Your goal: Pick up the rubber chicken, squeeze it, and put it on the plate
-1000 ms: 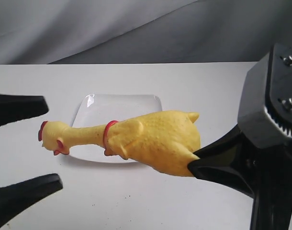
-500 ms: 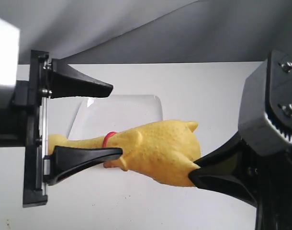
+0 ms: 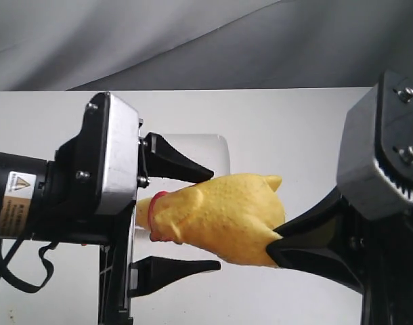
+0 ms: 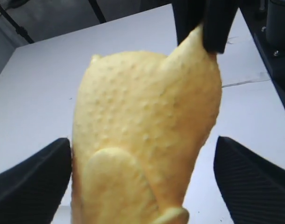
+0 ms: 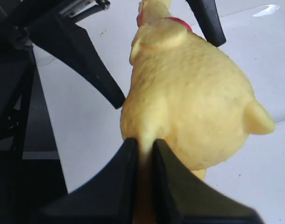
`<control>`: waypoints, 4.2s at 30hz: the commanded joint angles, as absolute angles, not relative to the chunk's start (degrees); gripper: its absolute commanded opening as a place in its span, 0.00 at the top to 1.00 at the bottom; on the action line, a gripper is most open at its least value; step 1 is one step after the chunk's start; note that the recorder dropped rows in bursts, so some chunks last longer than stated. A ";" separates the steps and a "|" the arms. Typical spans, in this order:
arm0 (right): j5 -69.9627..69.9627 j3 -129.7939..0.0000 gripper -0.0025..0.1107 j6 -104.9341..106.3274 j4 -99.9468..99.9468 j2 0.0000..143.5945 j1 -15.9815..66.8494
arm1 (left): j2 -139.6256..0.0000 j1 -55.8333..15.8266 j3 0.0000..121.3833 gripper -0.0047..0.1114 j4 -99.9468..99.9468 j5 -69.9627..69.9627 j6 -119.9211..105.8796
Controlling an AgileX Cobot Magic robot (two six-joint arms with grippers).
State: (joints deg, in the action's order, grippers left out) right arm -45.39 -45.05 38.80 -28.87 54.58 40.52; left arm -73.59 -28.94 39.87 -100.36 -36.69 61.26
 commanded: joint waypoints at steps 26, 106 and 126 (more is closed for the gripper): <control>-44.39 -45.10 0.98 38.96 -30.21 54.23 40.56 | -73.47 -29.61 40.27 0.33 -99.95 -38.53 65.41; -44.39 -45.10 0.98 38.84 -30.60 54.23 40.56 | -73.60 -29.61 40.16 0.15 -99.95 -35.93 79.52; -44.39 -45.10 0.98 38.74 -30.59 54.23 40.56 | -73.60 -29.61 40.03 0.90 -99.95 -41.62 75.59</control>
State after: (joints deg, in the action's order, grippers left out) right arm -46.88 -45.05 38.80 -29.00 54.34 40.52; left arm -73.67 -29.21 39.87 -101.75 -39.01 76.42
